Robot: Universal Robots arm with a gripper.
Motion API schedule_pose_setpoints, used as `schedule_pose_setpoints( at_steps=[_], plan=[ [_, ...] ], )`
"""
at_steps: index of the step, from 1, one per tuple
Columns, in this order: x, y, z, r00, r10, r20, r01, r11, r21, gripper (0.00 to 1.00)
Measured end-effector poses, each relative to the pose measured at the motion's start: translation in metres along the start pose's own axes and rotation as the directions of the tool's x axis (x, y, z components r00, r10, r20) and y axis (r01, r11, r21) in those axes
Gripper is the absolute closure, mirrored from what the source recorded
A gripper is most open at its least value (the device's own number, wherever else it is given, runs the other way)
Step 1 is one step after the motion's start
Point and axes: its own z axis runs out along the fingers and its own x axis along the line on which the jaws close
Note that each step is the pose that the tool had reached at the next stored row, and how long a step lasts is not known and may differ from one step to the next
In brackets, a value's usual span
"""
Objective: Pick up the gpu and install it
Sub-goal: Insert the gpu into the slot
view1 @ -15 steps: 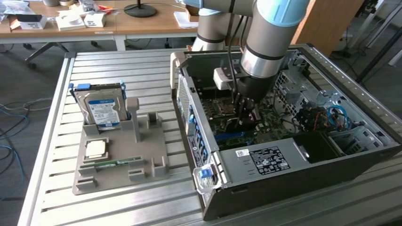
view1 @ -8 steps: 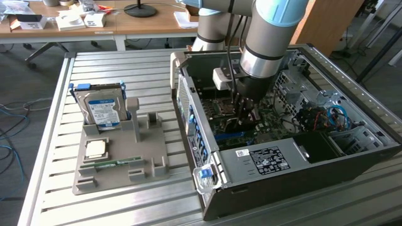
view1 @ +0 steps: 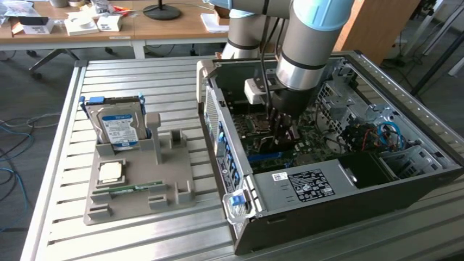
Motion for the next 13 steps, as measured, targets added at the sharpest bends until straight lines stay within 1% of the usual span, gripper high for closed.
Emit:
schedule_pose_setpoints(
  at_steps=[13],
  plan=[
    [0.0001,0.0007,0.0020,1.0000,0.000,0.0000,0.000,1.0000,0.0003,0.73]
  ],
)
